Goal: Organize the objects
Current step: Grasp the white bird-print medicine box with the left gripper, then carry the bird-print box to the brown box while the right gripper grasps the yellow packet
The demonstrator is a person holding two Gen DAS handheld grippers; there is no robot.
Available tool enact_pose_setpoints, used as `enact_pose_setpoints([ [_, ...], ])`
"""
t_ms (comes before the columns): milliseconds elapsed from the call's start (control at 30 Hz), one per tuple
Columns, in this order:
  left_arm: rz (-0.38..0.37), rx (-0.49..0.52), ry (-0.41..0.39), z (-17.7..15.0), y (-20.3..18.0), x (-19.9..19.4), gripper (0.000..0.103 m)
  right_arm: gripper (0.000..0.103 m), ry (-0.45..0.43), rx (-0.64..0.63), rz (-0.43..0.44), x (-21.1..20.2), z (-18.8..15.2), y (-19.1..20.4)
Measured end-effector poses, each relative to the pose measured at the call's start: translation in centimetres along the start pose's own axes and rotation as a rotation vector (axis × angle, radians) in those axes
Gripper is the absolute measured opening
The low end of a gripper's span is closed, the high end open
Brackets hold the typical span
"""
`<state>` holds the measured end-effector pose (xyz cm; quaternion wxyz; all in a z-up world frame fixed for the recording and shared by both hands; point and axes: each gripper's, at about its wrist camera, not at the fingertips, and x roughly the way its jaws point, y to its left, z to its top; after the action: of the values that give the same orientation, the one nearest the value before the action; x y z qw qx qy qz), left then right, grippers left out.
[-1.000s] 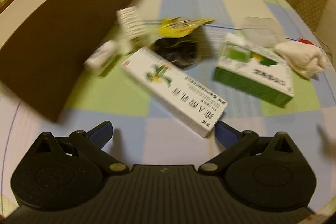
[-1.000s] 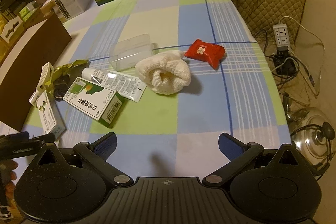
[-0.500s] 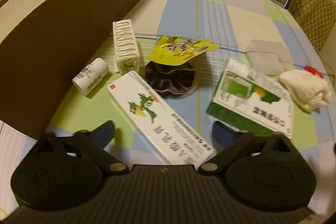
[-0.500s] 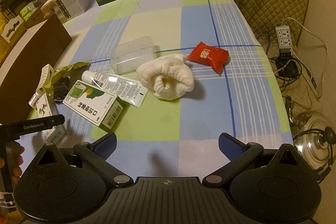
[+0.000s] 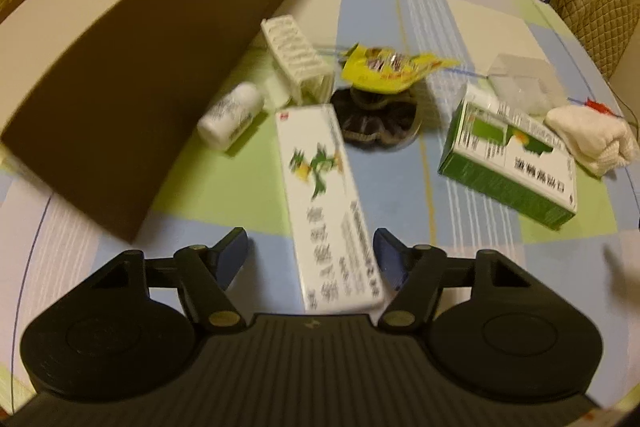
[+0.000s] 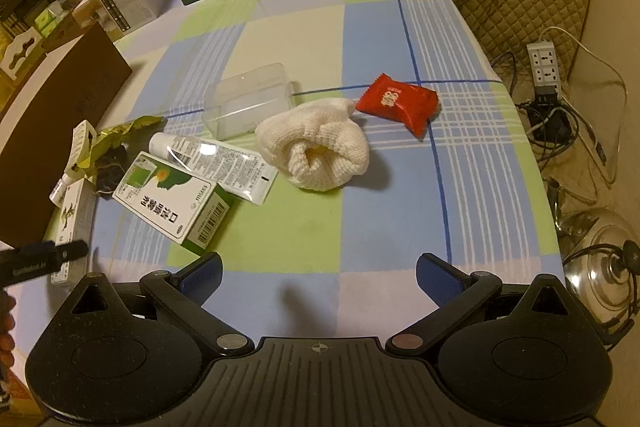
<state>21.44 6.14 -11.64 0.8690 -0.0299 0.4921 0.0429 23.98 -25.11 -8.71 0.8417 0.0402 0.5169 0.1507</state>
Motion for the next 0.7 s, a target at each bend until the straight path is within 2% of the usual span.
enact_pose_setpoints([
  [233, 0.019, 0.027, 0.005, 2.3, -0.9, 2.2, 0.064, 0.101, -0.011, 0.0, 0.008, -0.1, 0.3, 0.5],
  [333, 0.015, 0.026, -0.001, 2.5, -0.8, 2.6, 0.05, 0.101, -0.02, 0.011, 0.012, -0.1, 0.5, 0.6],
  [367, 0.013, 0.034, -0.006, 2.6, -0.8, 2.6, 0.038, 0.101, -0.025, 0.012, 0.015, -0.1, 0.6, 0.7],
  [400, 0.008, 0.038, -0.009, 2.6, -0.8, 2.5, 0.036, 0.101, -0.028, 0.012, 0.02, -0.1, 0.7, 0.8],
  [533, 0.006, 0.038, -0.005, 2.4, -0.3, 2.2, 0.035, 0.099, -0.049, -0.007, 0.061, -0.1, 1.4, 2.0],
  [600, -0.011, 0.031, -0.003, 2.2, 0.0, 1.3, 0.035, 0.089, -0.062, -0.018, 0.091, -0.1, 1.9, 2.7],
  [700, -0.031, 0.036, -0.027, 2.4, 0.3, -0.9, 0.035, 0.084, -0.079, -0.018, 0.151, 0.2, 2.8, 3.9],
])
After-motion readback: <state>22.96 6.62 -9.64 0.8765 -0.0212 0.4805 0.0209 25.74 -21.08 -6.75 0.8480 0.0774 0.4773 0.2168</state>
